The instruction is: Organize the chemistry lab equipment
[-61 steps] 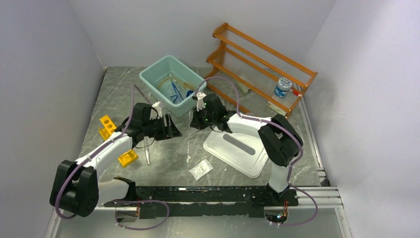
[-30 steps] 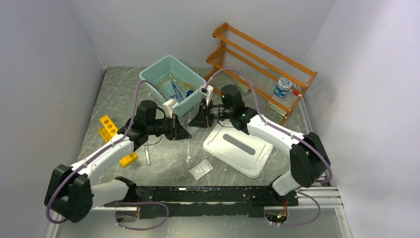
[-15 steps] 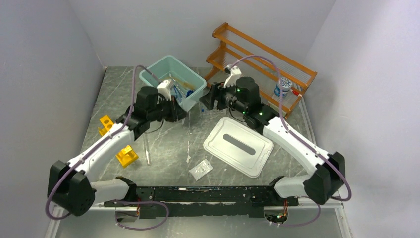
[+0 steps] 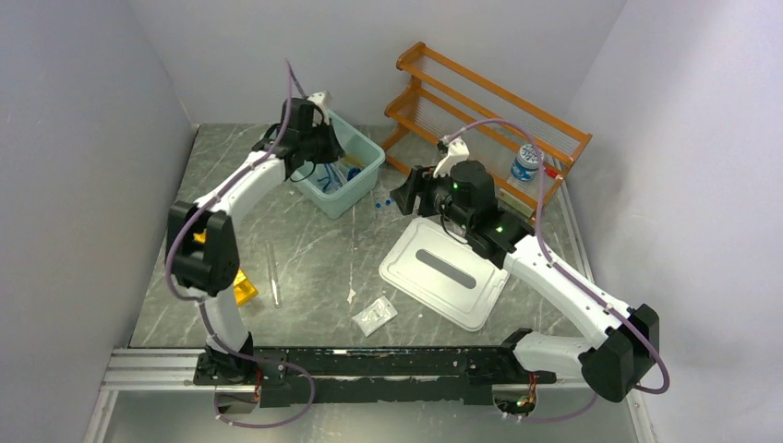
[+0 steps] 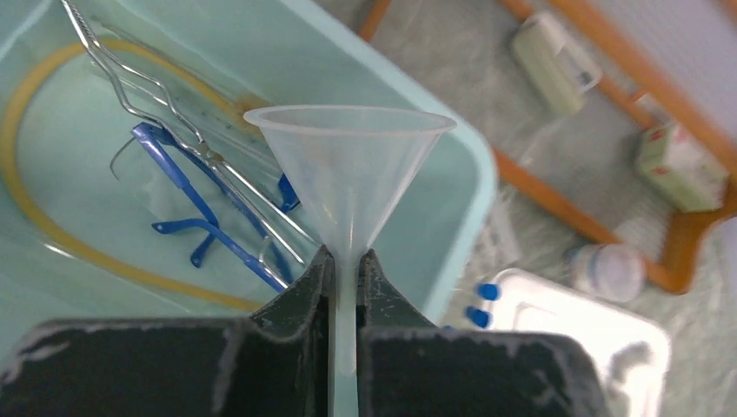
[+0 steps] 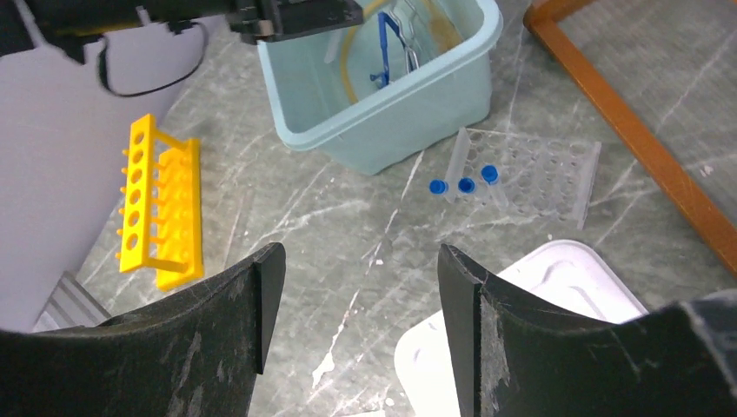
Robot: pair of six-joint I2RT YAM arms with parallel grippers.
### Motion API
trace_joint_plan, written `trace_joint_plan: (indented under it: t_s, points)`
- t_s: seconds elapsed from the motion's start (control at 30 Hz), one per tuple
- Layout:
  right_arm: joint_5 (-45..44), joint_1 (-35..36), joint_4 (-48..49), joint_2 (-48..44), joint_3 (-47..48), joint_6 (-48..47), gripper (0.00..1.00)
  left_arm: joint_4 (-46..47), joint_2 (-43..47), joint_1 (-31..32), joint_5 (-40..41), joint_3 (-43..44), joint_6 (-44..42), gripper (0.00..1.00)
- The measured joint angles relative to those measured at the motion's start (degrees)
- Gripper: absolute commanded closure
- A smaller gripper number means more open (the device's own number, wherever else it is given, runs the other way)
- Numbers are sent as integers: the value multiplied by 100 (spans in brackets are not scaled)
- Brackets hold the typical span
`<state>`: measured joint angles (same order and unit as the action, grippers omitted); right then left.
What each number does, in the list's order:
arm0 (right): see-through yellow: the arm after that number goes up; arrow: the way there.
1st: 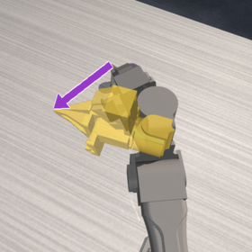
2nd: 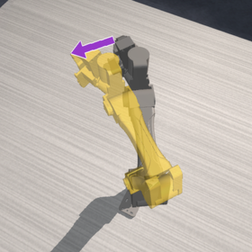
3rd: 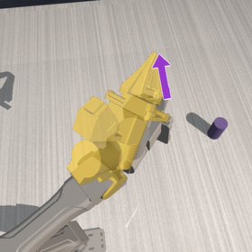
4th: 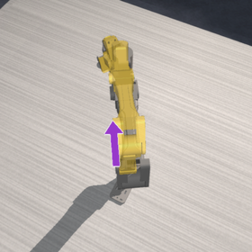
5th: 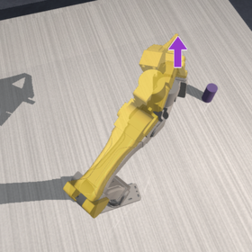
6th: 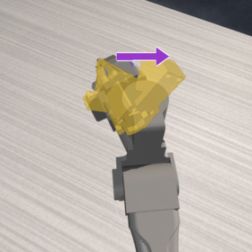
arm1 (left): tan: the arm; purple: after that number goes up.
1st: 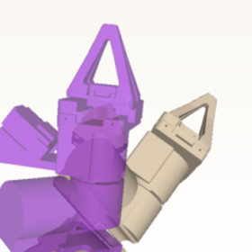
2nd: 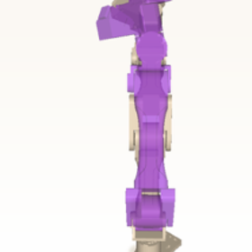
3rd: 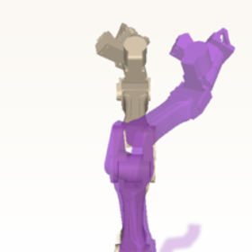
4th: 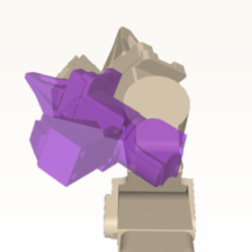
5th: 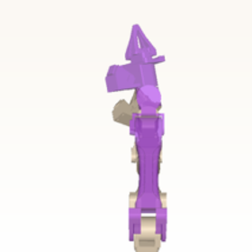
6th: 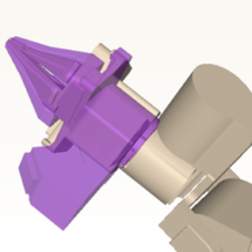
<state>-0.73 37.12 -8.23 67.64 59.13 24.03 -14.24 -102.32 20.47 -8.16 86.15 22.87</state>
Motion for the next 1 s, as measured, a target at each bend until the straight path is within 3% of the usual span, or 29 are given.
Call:
trace_joint_plan:
  t_s: [0.17, 0.43, 0.77, 1.0]
  points:
    - [-109, 0, -170, 0, -24, -11, 32, -402, -942, -55, -431, 444, -870, 95]
    - [-188, 0, -326, 33, -24, -28, 32, -946, -1541, -50, -1001, 713, -1670, 91]
    - [-286, 0, -599, 326, -7, 42, 32, -1556, -1893, -50, -1178, 1611, -2076, 61]
    - [-286, 0, -710, 382, -7, 103, 32, -1908, -1727, -50, -1158, 1847, -2081, 56]
